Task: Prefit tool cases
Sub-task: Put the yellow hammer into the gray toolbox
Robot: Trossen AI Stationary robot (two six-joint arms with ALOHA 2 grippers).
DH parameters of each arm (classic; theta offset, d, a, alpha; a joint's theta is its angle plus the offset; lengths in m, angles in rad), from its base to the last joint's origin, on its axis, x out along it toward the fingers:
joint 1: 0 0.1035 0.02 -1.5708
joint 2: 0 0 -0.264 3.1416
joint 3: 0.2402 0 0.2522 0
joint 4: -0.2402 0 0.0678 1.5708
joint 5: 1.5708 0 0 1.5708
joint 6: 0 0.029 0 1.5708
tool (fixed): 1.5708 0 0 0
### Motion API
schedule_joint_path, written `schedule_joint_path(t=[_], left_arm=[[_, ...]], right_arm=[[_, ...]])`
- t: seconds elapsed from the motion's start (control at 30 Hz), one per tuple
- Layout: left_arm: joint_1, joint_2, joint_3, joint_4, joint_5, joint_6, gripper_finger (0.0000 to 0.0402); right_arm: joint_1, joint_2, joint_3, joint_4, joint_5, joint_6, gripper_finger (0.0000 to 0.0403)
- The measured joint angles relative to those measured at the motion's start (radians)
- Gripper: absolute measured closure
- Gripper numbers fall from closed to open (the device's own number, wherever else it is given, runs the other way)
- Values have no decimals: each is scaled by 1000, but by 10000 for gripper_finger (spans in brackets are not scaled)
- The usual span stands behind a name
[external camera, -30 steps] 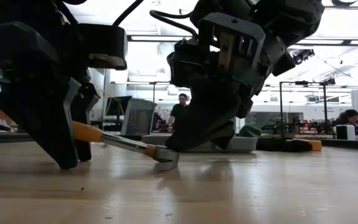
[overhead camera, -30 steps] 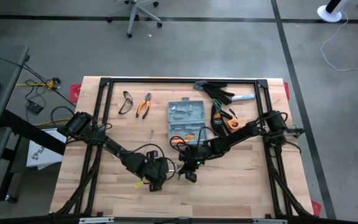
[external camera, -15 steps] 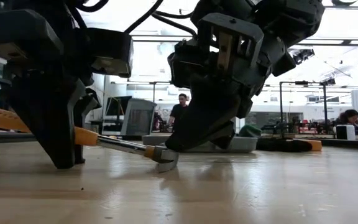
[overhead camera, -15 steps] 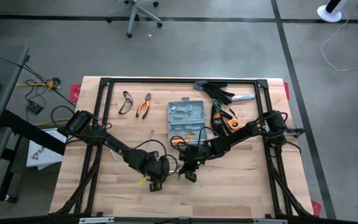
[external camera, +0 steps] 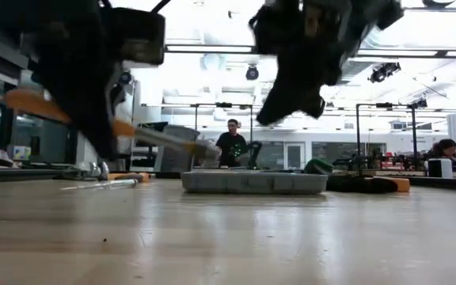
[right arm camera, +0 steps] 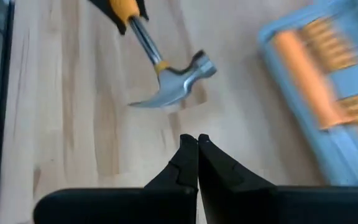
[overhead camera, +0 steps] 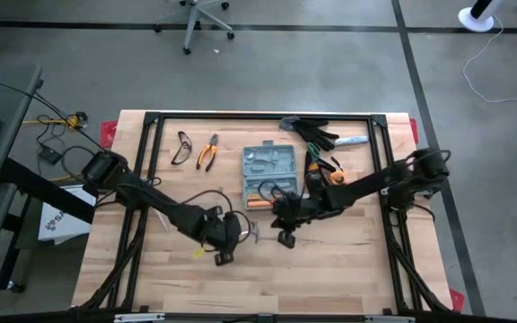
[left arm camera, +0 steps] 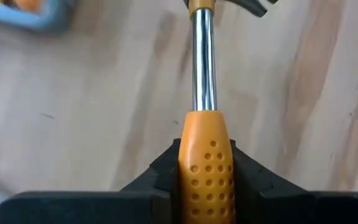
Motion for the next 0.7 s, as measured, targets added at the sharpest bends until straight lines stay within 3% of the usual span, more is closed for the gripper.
schedule_joint_path(t=[0.23,0.53,0.7], left_arm=[[123,-45,1,26,20,179,336],[376,-45,4,199,186,378,362],[519,-22,61,241,292,425,363]], right_arm=[[-22,-132,-103,-26,70,63,403],[-65,-399,-329,-21,155,215,403],[-93,-465,-389,-30,178,258,403]])
